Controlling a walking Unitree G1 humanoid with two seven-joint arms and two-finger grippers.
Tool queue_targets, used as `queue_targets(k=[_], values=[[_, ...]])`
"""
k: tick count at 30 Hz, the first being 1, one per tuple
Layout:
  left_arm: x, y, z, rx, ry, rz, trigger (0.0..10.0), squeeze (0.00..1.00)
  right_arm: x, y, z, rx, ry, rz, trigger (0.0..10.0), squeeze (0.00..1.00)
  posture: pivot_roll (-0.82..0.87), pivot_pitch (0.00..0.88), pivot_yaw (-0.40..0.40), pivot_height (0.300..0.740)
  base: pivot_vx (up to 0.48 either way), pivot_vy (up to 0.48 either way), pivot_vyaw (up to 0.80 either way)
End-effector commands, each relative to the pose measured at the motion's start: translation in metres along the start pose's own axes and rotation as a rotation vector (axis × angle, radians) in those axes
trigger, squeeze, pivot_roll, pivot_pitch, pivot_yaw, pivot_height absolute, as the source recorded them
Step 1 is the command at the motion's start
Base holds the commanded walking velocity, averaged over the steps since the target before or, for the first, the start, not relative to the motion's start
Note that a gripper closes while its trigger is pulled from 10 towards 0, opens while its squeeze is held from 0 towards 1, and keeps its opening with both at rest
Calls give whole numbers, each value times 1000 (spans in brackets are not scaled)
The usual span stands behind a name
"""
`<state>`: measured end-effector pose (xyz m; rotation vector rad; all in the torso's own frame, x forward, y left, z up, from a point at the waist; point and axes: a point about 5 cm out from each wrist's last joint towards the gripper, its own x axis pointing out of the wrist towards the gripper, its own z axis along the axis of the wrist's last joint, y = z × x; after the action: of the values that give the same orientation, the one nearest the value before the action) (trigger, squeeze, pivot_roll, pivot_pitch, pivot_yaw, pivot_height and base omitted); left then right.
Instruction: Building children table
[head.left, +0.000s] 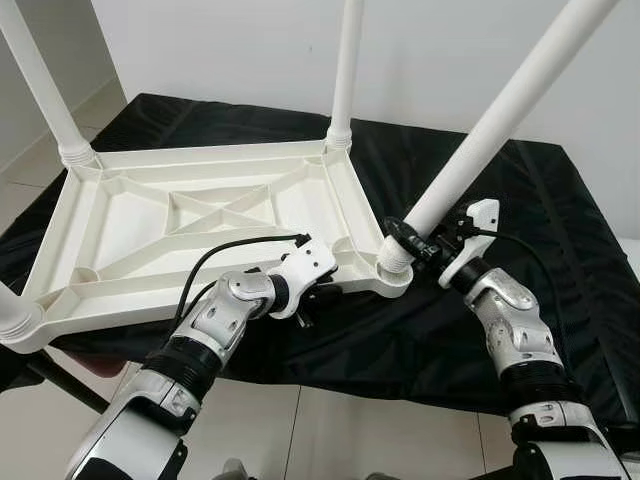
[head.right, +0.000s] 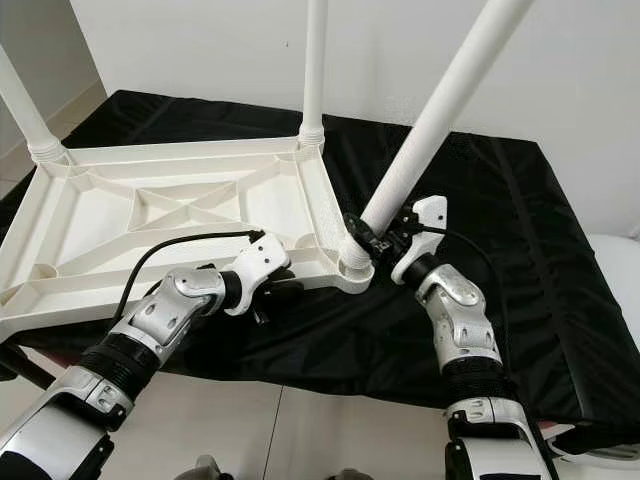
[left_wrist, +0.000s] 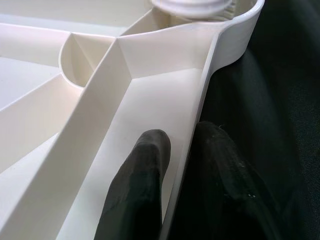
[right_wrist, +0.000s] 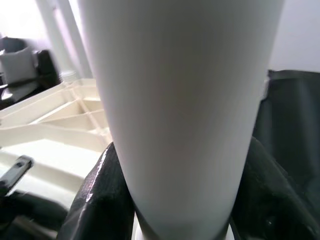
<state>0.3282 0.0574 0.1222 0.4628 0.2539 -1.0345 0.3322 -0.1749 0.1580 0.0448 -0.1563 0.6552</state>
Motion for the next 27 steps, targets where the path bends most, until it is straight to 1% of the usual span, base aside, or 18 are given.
queue_targets(k=[1,4,6,10,13,15,20,22,27], values=[[-1,-2,-7,8,45,-15,10000,0,1,0,2,-4,9,23,10000,0,-37,0,-33,740,0,0,0],[-2,-1,-9,5,49,-7,10000,0,0,-1,6,-11,22,56,10000,0,-38,0,-36,740,0,0,0],[-4,-1,-10,3,50,-2,10000,0,-2,-5,7,-34,46,77,10000,0,-39,0,-38,740,0,0,0],[-5,0,-11,1,51,2,10000,0,-4,-9,7,-42,67,79,10000,0,-39,0,-40,740,0,0,0],[-6,1,-10,-3,48,10,10000,0,-9,-17,7,-54,102,75,10000,0,-37,0,-45,740,0,0,0],[-7,1,-10,-3,47,12,10000,0,-10,-18,7,-54,109,74,10000,0,-38,0,-44,740,0,0,0],[-7,2,-9,-4,44,16,10000,0,-12,-17,6,-39,122,99,10000,0,-39,0,-45,740,0,0,0],[-7,1,-9,-3,41,18,10000,0,-12,-13,5,-18,120,131,10000,0,-39,0,-45,740,0,0,0],[-7,1,-7,-4,35,19,10000,0,-12,-8,4,-6,112,159,10000,0,-40,0,-43,740,0,0,0]])
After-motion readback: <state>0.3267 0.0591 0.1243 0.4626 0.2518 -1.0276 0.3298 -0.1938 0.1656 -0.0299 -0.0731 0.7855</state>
